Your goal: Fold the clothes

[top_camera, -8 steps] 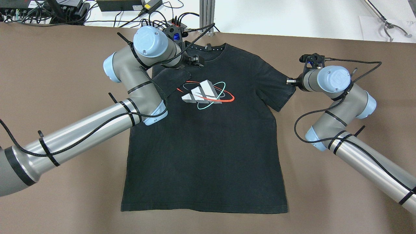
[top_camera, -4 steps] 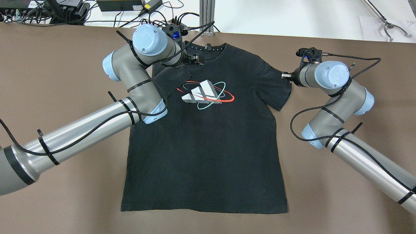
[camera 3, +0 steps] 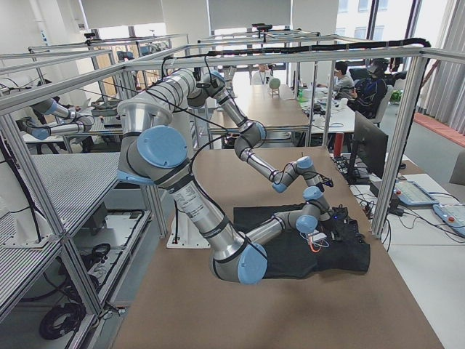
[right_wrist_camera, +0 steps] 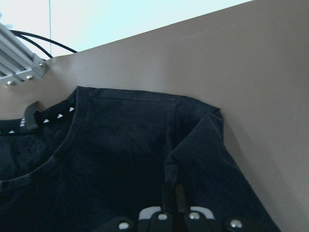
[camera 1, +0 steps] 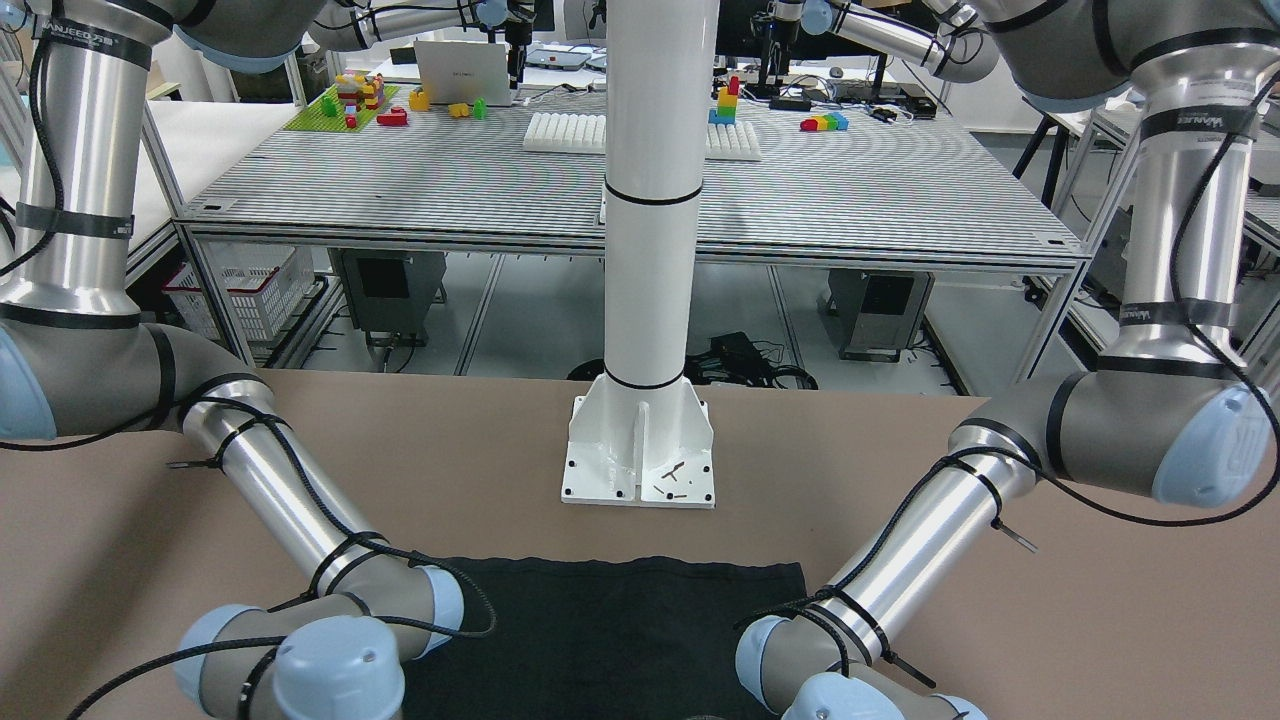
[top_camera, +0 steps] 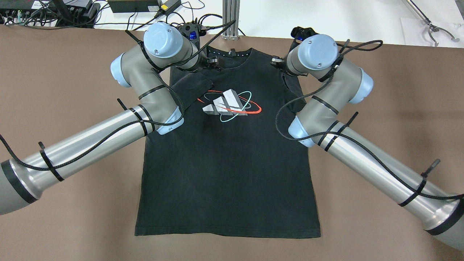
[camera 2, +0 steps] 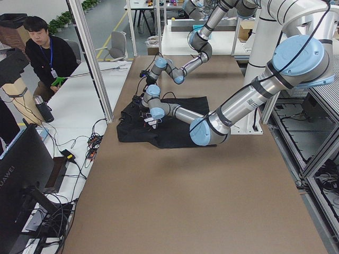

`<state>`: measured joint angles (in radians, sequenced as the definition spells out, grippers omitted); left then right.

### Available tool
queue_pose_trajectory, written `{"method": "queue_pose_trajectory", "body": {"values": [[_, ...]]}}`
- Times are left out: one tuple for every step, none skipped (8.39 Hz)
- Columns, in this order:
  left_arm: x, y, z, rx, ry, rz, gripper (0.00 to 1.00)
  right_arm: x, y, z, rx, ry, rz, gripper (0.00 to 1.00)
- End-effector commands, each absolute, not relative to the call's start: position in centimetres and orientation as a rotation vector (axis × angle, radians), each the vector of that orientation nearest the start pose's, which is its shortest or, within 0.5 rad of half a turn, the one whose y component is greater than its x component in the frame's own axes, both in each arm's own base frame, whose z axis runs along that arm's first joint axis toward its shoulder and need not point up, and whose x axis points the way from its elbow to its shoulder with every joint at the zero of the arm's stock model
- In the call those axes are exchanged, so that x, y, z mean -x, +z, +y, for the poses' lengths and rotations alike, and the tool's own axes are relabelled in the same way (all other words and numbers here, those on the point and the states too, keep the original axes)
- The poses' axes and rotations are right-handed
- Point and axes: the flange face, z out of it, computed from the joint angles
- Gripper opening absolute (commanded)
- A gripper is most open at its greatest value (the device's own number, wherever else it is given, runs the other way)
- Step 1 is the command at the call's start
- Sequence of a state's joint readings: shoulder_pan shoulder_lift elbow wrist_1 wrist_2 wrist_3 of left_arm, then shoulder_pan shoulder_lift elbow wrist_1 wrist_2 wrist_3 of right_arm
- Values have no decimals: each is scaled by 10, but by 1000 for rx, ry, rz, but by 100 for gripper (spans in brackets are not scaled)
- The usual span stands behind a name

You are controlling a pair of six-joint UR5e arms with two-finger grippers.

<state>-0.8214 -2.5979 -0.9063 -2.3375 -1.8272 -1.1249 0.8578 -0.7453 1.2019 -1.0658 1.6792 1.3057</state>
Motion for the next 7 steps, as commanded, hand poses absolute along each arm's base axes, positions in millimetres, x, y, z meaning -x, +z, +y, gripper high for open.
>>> {"method": "queue_pose_trajectory", "body": {"values": [[-506,200,-703,-482,-182,1033,94,481,214,-667,-466,511,-856,0],[-506,203,-703,-481,-182,1030,94,497,219,-666,-467,505,-834,0],[-506,204,-703,-479,-181,1030,94,514,228,-662,-474,491,-805,0],[-506,204,-703,-480,-181,1031,94,523,231,-656,-485,486,-796,0],[-506,205,-703,-480,-182,1029,94,528,229,-653,-482,488,-800,0],[-506,205,-703,-480,-182,1029,94,528,225,-653,-488,492,-804,0],[-506,205,-703,-479,-181,1030,94,527,223,-654,-493,498,-807,56]]}}
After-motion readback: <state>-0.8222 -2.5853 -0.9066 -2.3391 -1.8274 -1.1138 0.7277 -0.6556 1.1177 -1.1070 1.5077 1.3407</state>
